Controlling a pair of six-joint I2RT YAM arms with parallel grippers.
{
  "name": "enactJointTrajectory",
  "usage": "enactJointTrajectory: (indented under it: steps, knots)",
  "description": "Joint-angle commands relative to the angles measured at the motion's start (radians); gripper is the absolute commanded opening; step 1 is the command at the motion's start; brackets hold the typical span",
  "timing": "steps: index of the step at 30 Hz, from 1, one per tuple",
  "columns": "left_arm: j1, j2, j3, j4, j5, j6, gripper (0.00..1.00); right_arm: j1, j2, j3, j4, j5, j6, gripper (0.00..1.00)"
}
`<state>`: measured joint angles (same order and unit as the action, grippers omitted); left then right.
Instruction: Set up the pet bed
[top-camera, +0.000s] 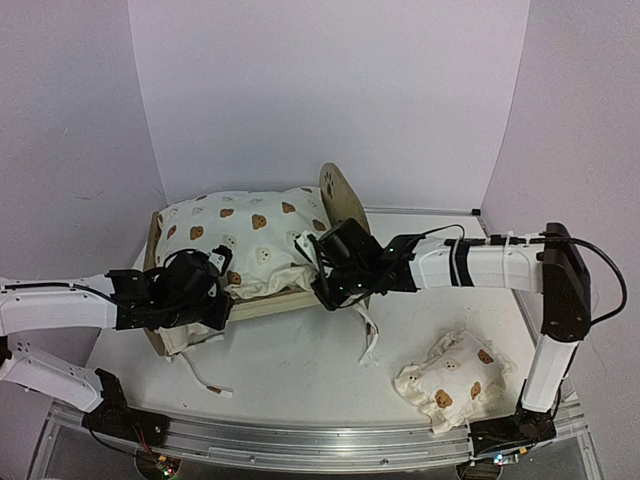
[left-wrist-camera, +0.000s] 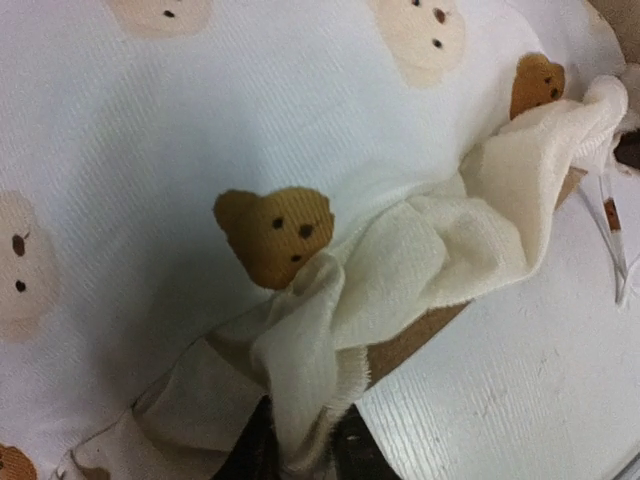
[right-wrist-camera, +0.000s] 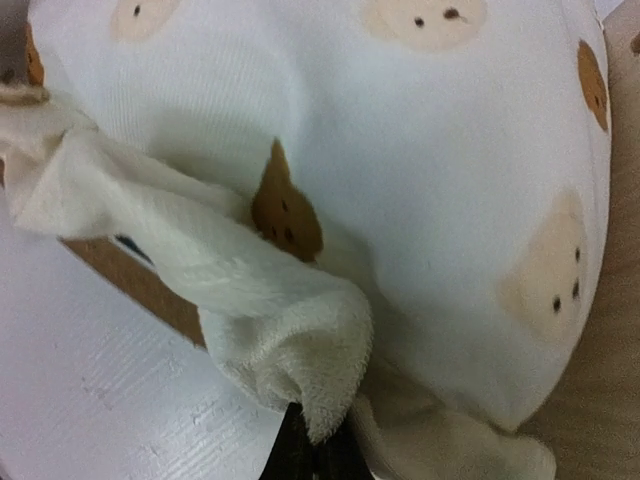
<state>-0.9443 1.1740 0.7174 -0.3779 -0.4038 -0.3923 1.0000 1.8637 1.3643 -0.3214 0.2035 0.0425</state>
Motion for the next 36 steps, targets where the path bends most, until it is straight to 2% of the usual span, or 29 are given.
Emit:
enactJointTrajectory:
  steps: [1,2,8,21,22,23,24,25,29,31,34,35,36]
  knots:
    - [-0.005,-0.075,-0.036,-0.047,0.066,-0.031,0.05,0.004,-0.124,-0.111,-0.046,-0.013,-0.034,0.00]
    - [-0.005,-0.092,-0.040,-0.051,0.092,-0.031,0.01,0.004,-0.127,-0.128,-0.047,-0.013,-0.034,0.00]
    - [-0.005,-0.193,-0.014,-0.143,0.195,-0.070,0.00,-0.004,-0.110,-0.170,-0.048,0.035,-0.034,0.00]
    - [-0.005,-0.373,-0.011,-0.213,0.247,-0.171,0.00,-0.112,-0.100,-0.197,-0.040,0.089,-0.008,0.00]
    - [-0.005,-0.372,-0.018,-0.213,0.259,-0.181,0.01,-0.112,-0.102,-0.198,-0.041,0.074,-0.014,0.08]
    - [-0.005,-0.370,-0.031,-0.213,0.282,-0.194,0.05,-0.112,-0.104,-0.198,-0.045,0.046,-0.019,0.16]
    - [-0.005,-0.363,-0.043,-0.209,0.305,-0.209,0.12,-0.112,-0.106,-0.193,-0.058,0.004,-0.023,0.20]
    - [-0.005,-0.353,-0.057,-0.206,0.330,-0.219,0.20,-0.111,-0.109,-0.186,-0.085,-0.043,-0.023,0.23]
    - [-0.006,-0.350,-0.029,-0.209,0.415,-0.195,0.62,-0.063,-0.182,-0.187,-0.182,-0.161,-0.019,0.39]
    - [-0.005,-0.390,0.028,-0.210,0.429,-0.169,0.76,-0.052,-0.250,-0.188,-0.225,-0.195,0.022,0.49]
    - [-0.001,-0.391,0.151,-0.221,0.313,-0.131,0.84,-0.053,-0.372,-0.166,-0.245,-0.185,0.099,0.68]
    - [0.007,-0.371,0.191,-0.226,0.284,-0.116,0.85,-0.052,-0.402,-0.148,-0.246,-0.168,0.127,0.86]
    - [0.024,-0.339,0.232,-0.233,0.259,-0.098,0.86,-0.053,-0.423,-0.124,-0.248,-0.145,0.153,0.97]
